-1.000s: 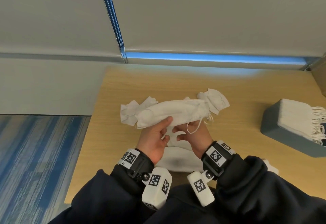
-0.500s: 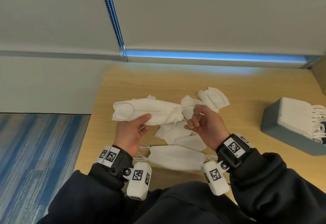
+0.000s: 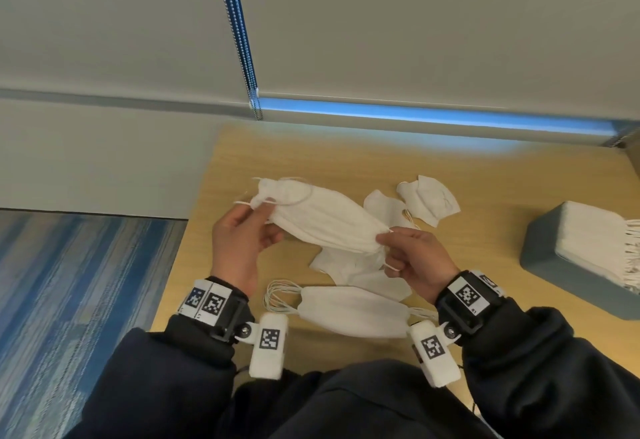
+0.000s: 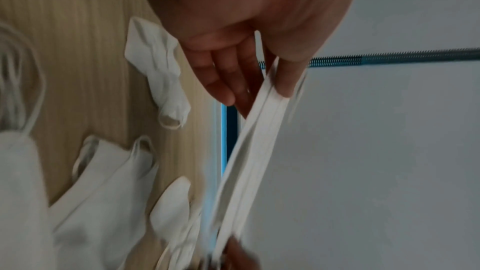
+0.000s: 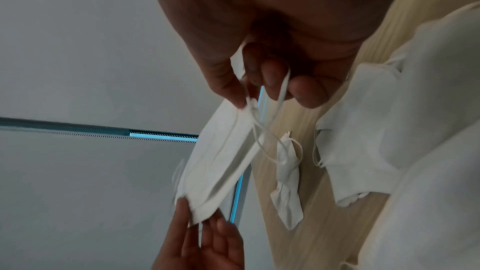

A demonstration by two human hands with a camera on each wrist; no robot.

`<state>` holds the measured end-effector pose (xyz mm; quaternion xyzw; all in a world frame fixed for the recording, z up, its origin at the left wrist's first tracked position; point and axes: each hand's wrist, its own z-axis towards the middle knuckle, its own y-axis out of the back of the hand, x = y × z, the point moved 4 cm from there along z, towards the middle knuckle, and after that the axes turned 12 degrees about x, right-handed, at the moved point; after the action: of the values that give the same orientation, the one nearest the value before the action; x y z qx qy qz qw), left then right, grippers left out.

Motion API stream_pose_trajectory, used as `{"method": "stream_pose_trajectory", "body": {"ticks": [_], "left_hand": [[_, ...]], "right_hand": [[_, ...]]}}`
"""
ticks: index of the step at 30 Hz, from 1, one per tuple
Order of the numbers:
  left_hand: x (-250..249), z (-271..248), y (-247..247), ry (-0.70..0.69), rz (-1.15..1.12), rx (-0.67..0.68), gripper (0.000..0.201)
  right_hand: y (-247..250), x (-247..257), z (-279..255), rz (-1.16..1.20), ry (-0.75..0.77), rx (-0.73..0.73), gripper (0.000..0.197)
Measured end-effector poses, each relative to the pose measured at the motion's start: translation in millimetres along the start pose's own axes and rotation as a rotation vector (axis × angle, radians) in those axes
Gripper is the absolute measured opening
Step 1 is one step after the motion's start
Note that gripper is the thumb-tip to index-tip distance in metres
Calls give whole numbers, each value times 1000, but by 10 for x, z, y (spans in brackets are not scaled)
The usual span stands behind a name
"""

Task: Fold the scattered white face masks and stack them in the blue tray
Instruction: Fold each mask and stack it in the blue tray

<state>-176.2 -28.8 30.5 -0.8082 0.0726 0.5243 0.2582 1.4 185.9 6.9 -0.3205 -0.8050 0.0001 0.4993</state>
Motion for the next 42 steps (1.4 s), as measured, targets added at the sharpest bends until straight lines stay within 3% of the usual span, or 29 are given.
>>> {"method": "stream_pose_trajectory", "body": {"ticks": [3, 12, 14, 17, 21, 24, 26, 29, 33, 37, 40, 42], "left_hand": [[-68, 87, 152, 3, 18, -25, 8], [12, 179, 91, 22, 129, 93, 17], [48, 202, 65, 66, 18, 147, 22], [56, 240, 84, 144, -361, 222, 21], [-51, 333, 231, 163, -598, 226, 31], [-91, 414, 336, 236, -479, 272, 32], [-67, 427, 370, 314, -330, 326, 35], [-10, 375, 409, 415, -154, 355, 35], [106, 261, 521, 563, 145, 373, 42], [238, 122, 620, 703, 289, 465, 31], [339, 23, 625, 756, 325, 503, 20], [423, -3, 646, 773, 338, 488, 28]], "right_hand": [[135, -47, -32, -1, -27, -6, 40], [316, -94, -126, -113, -66, -45, 22], [385, -99, -142, -107, -75, -53, 21], [478, -63, -190, -72, -84, -66, 18], [616, -1, -253, 176, -79, -89, 19], [717, 127, -288, 506, 14, -68, 26], [715, 257, -353, 567, 14, -13, 22], [775, 323, -437, 243, -100, 32, 26], [1049, 104, -565, -314, -272, -88, 16], [1150, -231, -735, -341, -422, -81, 16], [1102, -405, -766, -363, -435, -82, 14], [1044, -472, -760, -373, -435, -92, 13]]}}
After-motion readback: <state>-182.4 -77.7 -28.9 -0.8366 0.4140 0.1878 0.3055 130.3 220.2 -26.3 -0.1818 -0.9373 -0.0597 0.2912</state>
